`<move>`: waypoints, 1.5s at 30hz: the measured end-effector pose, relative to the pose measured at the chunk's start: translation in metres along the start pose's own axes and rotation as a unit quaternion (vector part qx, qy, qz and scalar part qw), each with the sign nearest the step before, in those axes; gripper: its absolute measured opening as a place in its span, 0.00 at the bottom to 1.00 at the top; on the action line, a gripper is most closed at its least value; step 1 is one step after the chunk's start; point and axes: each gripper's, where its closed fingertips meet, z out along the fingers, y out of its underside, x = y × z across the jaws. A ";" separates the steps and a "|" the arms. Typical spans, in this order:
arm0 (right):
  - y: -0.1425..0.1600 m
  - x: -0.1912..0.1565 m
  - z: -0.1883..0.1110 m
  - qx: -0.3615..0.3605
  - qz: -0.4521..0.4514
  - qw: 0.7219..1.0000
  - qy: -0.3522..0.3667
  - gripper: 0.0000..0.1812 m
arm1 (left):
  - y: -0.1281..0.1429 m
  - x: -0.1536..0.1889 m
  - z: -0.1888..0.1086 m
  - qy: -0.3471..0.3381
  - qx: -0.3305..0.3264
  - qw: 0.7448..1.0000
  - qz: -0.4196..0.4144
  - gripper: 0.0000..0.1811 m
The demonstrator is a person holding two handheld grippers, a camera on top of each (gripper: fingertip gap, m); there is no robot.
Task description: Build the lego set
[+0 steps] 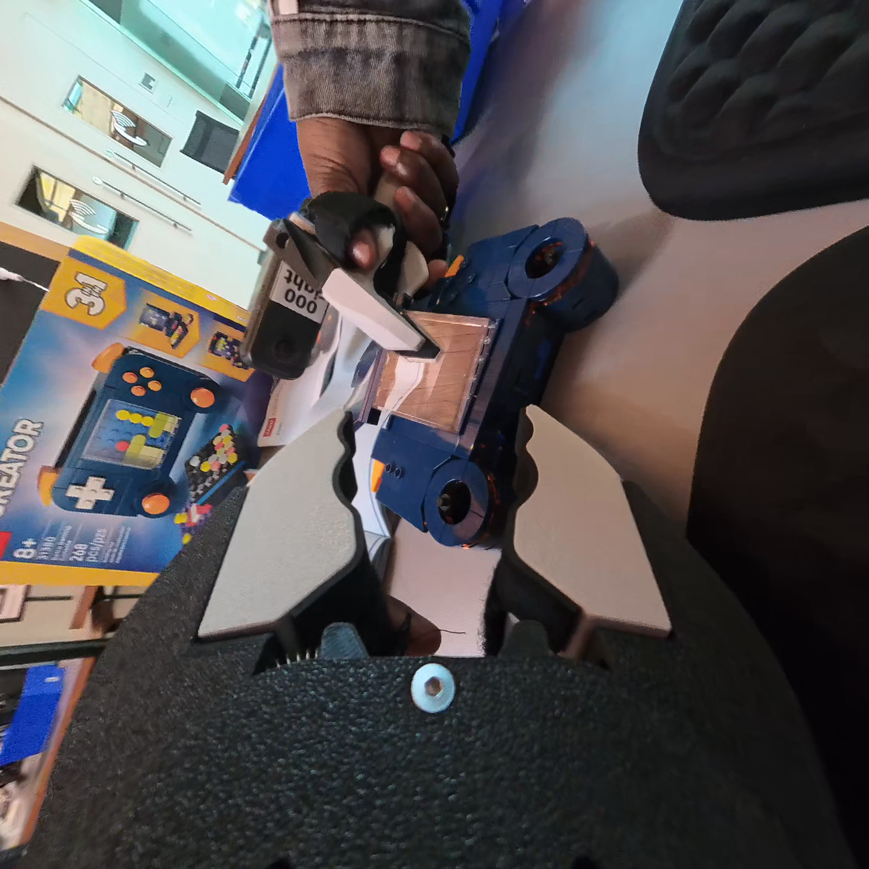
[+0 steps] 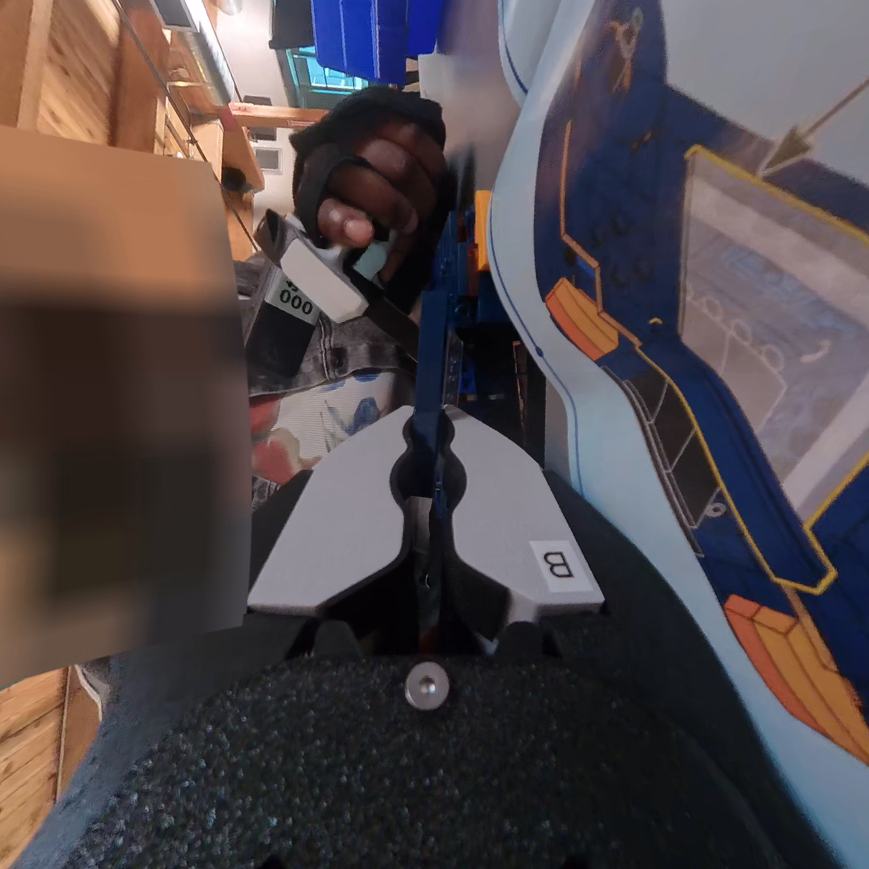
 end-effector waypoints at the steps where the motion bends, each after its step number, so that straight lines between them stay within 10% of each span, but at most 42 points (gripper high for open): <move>1: 0.001 -0.001 0.002 -0.004 -0.007 1.000 0.000 0.04 | 0.000 0.001 -0.001 0.006 0.002 1.000 -0.012 0.37; 28: 0.014 0.006 0.022 -0.099 -0.012 0.994 0.050 0.02 | -0.010 0.031 -0.002 0.084 0.000 0.996 0.018 0.13; 45: -0.003 0.001 0.013 -0.086 -0.009 0.996 0.010 0.02 | -0.012 0.018 0.000 0.009 0.000 0.996 0.091 0.15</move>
